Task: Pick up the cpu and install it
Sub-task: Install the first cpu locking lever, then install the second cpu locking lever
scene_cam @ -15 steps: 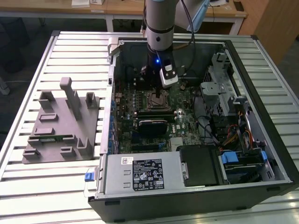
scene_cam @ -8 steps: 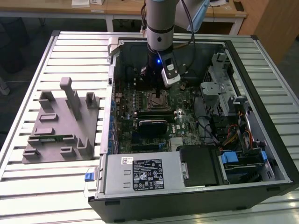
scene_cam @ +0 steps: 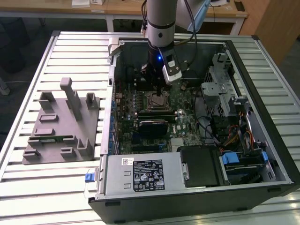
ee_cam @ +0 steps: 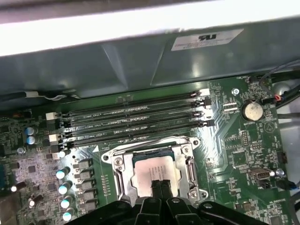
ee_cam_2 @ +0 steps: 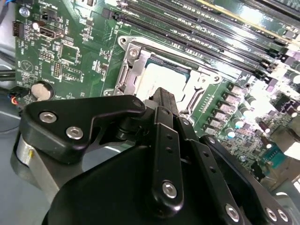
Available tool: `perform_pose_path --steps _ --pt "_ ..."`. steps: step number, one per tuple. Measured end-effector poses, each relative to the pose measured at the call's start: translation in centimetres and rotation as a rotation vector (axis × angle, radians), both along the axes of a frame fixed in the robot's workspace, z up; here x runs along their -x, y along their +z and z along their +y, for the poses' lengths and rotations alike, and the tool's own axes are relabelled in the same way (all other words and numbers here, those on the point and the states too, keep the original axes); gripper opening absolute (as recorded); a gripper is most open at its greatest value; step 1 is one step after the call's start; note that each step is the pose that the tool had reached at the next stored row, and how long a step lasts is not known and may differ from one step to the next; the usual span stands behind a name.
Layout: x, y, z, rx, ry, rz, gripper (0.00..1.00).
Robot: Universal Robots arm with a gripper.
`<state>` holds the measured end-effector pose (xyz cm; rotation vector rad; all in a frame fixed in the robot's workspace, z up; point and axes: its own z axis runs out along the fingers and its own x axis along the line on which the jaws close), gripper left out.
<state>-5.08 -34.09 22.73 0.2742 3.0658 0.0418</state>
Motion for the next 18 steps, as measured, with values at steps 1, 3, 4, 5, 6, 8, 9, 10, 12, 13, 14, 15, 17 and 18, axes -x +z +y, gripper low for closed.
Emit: perform_pose_path --steps 1,3,4,5,6,8,9,10,12,13,14,15,17,18 --pt "0.0 0.17 0.0 0.0 0.0 0.0 0.11" --pt "0.0 0.32 0.0 -0.0001 0.0 -0.0001 0.11" --pt "0.0 0.33 0.0 0.0 0.0 -0.0001 0.11" --pt "0.0 0.34 0.0 0.0001 0.0 -0.0001 0.11" --pt "0.0 0.34 0.0 0.0001 0.0 -0.0001 0.11" --pt "0.0 0.35 0.0 0.0001 0.0 -0.0001 0.11" --pt "0.0 0.56 0.0 0.0005 0.001 0.0 0.11" --pt "0.0 0.71 0.0 0.0008 0.001 0.0 0.11" --pt "0.0 0.77 0.0 0.0009 0.001 0.0 0.11" --pt "0.0 0.84 0.0 0.001 0.002 0.0 0.11" --pt "0.0 0.84 0.0 0.001 0.002 0.0 0.11" --pt "0.0 0.85 0.0 0.001 0.002 0.0 0.11" --pt "0.0 0.9 0.0 0.0012 0.002 0.0001 0.11" --pt "0.0 0.9 0.0 0.001 0.002 0.0 0.11"
